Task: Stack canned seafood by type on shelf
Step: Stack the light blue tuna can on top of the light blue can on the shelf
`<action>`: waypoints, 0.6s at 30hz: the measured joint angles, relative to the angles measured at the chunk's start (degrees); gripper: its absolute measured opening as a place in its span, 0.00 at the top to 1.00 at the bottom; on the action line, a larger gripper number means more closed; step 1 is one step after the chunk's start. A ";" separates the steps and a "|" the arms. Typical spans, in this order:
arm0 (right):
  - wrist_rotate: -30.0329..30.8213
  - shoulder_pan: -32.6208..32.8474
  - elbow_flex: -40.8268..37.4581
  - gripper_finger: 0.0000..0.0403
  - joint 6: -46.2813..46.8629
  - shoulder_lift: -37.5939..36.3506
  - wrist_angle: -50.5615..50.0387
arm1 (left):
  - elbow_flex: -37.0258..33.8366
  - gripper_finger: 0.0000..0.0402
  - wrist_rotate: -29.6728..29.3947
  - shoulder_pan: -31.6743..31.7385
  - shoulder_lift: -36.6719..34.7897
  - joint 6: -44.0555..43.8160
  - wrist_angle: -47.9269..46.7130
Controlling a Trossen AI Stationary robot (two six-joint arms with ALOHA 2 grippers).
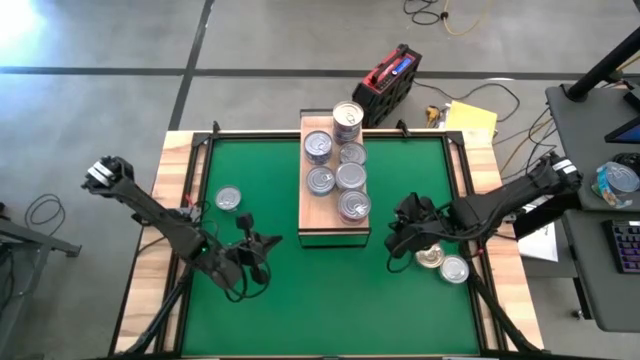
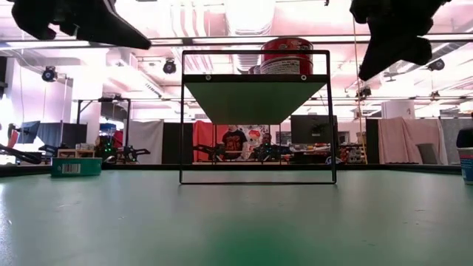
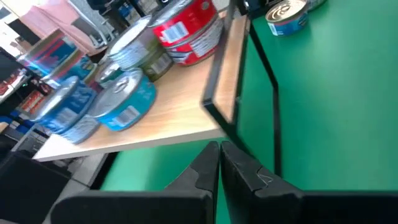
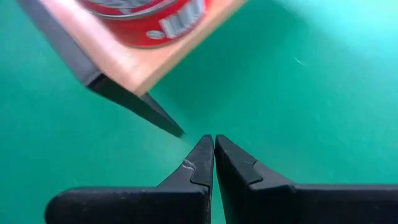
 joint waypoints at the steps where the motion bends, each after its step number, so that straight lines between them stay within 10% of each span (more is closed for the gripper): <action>1: -0.63 -0.30 0.66 0.98 1.01 0.00 -1.53 | -0.32 1.00 0.03 0.00 -1.43 0.47 -1.10; 11: -4.88 -0.65 3.55 0.98 11.56 0.00 -14.83 | -8.56 1.00 12.13 4.84 -16.41 5.93 -1.86; 18: -3.13 -0.65 3.50 0.98 11.28 0.44 -14.67 | -8.17 1.00 14.08 12.90 -24.68 -8.62 -15.57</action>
